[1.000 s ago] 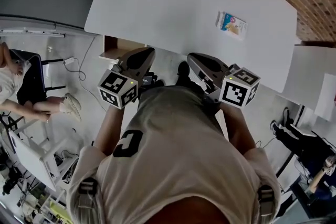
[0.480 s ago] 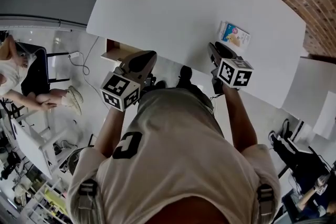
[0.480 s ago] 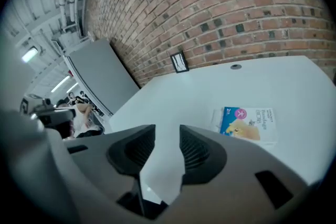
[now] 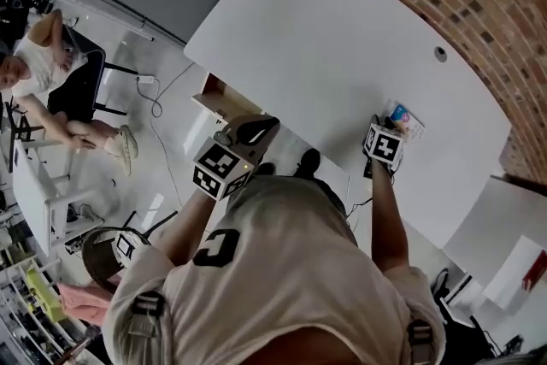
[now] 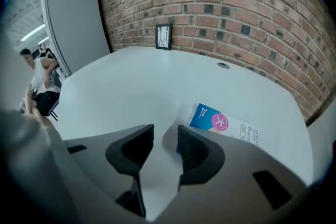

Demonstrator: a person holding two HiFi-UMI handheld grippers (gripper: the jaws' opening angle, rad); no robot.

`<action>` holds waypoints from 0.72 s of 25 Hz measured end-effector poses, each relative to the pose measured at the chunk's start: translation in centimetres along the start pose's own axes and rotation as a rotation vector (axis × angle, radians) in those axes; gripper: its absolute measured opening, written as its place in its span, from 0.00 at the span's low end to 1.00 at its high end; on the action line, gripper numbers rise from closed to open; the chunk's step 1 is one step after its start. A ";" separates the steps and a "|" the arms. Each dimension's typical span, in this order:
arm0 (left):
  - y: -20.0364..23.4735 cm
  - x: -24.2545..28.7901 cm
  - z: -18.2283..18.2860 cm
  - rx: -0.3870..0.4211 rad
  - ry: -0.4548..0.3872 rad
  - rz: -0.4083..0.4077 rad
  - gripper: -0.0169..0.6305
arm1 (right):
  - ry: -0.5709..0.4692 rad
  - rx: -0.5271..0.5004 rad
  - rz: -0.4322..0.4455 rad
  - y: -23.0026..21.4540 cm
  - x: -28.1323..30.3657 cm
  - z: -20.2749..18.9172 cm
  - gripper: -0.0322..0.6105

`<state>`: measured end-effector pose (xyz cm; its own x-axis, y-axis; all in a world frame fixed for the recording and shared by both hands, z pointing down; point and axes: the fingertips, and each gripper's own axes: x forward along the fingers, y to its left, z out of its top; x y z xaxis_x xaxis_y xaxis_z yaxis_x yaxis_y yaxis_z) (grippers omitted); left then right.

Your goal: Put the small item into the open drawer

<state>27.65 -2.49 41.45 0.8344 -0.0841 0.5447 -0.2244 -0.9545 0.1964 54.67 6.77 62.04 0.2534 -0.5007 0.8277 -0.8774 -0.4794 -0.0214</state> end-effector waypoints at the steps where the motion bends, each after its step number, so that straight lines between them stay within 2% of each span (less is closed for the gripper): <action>1: 0.2 -0.1 -0.2 -0.008 0.002 0.009 0.04 | 0.006 -0.023 -0.021 -0.4 0.3 0.0 0.25; 3: 0.5 -0.6 -0.5 -0.021 0.002 0.018 0.04 | 0.031 -0.061 -0.060 -0.9 0.2 -0.6 0.25; 5: 1.0 -1.5 -0.3 -0.023 -0.034 0.027 0.04 | 0.062 -0.103 -0.111 -1.3 -0.3 -1.4 0.25; 7: 1.6 -2.8 -0.2 -0.026 -0.068 0.035 0.04 | 0.062 -0.154 -0.149 -1.2 -0.5 -1.4 0.19; 10: 4.1 -5.0 -0.2 -0.030 -0.097 0.085 0.04 | 0.009 -0.231 -0.142 1.2 1.1 1.3 0.14; 12: 5.2 -5.8 -0.5 -0.036 -0.108 0.116 0.04 | 0.008 -0.250 -0.135 2.2 1.7 2.3 0.08; 16: 2.8 -5.3 -2.4 -0.066 -0.077 0.061 0.04 | 0.069 -0.231 -0.175 -0.4 -1.2 -2.5 0.06; 18: 2.4 -5.3 -2.8 -0.065 -0.070 0.051 0.04 | 0.060 -0.219 -0.172 -0.7 -2.0 -3.1 0.06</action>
<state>21.28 -3.56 41.28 0.8538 -0.1536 0.4974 -0.2972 -0.9283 0.2234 53.57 10.34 62.13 0.3875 -0.3790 0.8403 -0.8923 -0.3833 0.2386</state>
